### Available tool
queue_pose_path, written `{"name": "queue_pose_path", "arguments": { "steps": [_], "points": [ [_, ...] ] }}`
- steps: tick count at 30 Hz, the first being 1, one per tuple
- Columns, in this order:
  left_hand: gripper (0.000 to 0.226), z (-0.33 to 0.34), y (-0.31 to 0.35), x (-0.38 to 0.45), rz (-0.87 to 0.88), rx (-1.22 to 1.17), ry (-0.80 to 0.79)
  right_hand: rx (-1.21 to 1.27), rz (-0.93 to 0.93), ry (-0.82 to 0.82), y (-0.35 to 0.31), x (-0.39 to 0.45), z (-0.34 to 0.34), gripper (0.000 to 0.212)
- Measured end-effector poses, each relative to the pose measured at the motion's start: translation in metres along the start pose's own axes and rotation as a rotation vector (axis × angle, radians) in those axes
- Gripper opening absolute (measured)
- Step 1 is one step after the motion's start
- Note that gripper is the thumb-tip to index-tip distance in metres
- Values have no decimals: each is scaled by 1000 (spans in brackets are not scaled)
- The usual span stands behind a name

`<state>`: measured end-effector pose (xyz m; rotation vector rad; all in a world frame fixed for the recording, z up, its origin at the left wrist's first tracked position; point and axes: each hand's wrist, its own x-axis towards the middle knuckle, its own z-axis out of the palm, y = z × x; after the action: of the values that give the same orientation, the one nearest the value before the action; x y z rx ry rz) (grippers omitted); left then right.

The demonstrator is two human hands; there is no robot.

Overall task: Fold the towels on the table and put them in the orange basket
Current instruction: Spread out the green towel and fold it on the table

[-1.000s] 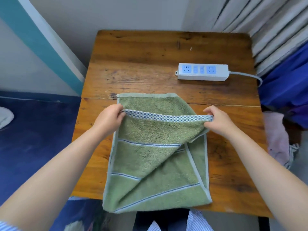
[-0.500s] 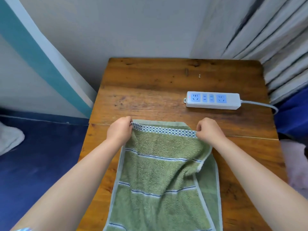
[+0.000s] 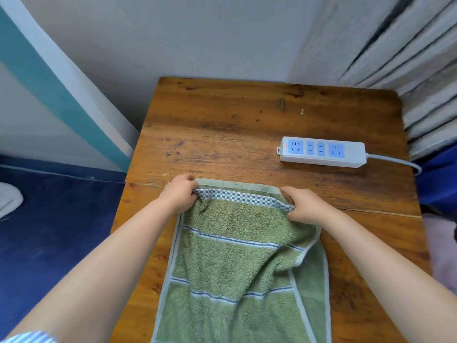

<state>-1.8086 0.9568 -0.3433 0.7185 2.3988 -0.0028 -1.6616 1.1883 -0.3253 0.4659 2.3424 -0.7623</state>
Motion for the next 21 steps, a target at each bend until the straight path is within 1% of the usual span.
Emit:
{"name": "queue_pose_path", "arguments": {
  "steps": [2, 3, 4, 6, 7, 8, 11, 14, 16, 19, 21],
  "points": [
    [32, 3, -1, -2, -1, -4, 22, 15, -68, -65, -4, -5, -1, 71],
    [30, 4, -1, -4, 2, -8, 28, -5, -105, -96, -6, -7, -1, 69],
    [27, 5, -1, -5, 4, -25, 31, -49, -140, -122, -7, -10, -1, 63],
    [26, 5, -3, -9, 8, -79, 30, -173, -185, -143, -9, -16, 1, 37],
    [25, 4, -4, -12, 8, -94, 31, -237, -182, -136, -10, -19, 1, 28],
    [24, 3, -6, -13, 5, -99, 37, -297, -159, -121, -12, -22, 1, 26],
    [23, 0, -11, -19, -41, -86, 76, -516, -71, -31, -14, -30, 2, 28],
    [22, 1, -14, -26, -106, -81, 101, -677, -65, 31, -15, -31, 5, 29],
    [21, 3, -18, -29, -137, -83, 135, -655, -106, 19, -14, -31, 7, 24],
    [20, 5, -30, -37, -167, -92, 167, -546, -156, -19, -10, -32, 10, 7],
    [20, 8, -39, -44, -177, -100, 160, -440, -148, 16, -9, -32, 11, 10]
  ]
}}
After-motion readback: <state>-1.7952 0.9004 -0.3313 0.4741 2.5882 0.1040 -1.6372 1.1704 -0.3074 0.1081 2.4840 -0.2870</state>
